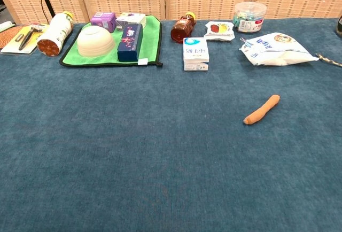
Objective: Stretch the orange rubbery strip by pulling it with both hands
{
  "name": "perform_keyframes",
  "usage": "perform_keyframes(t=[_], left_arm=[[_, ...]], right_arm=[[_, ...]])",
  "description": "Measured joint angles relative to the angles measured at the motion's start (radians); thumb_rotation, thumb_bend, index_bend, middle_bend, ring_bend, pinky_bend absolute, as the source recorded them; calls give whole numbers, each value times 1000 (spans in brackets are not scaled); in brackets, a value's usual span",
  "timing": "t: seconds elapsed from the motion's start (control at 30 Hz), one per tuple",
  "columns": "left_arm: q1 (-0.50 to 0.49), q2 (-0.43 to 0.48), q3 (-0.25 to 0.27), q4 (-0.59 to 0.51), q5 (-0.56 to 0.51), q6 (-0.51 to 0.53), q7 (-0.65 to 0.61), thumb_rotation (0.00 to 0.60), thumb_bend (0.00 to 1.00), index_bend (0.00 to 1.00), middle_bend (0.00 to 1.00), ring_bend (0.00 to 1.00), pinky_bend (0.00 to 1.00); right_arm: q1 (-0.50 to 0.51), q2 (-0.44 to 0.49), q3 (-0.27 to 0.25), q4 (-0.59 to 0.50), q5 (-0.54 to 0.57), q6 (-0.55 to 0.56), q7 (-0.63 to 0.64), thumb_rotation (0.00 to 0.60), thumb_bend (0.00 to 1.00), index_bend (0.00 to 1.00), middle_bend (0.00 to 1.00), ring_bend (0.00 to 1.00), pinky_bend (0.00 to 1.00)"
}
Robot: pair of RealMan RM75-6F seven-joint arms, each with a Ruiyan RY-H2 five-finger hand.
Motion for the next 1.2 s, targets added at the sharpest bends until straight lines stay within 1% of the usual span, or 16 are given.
perform_keyframes(t=[0.2,0.37,0.5,0.6,0.73,0.97,1.2], left_arm=[[-15,7,-13,0,-3,-10,1,600,261,151,56,13,0],[-27,23,-22,-3,3,-14,9,600,261,152,56,13,0],[-32,32,-29,-8,-1,-16,12,600,261,152,56,13,0],[-36,39,-32,-13,-1,-17,15,600,261,152,56,13,0],[-42,48,-36,-17,6,-17,23,600,261,152,56,13,0],[-54,55,-35,-21,8,-35,24,600,261,152,56,13,0],[-62,52,-35,-20,-1,-44,29,600,261,152,56,13,0]], right_arm=[[54,5,16,-6,-4,-68,29,600,419,419,141,80,23],[123,8,37,-1,-13,-140,68,600,419,391,141,73,23],[177,8,50,12,-25,-196,93,600,419,390,141,70,14],[218,7,58,25,-34,-239,106,600,419,388,140,50,2],[273,0,68,46,-46,-295,120,600,420,393,140,22,0],[359,-23,71,103,-55,-394,123,600,420,392,134,15,0],[433,-59,66,177,-40,-487,125,600,420,405,134,15,0]])
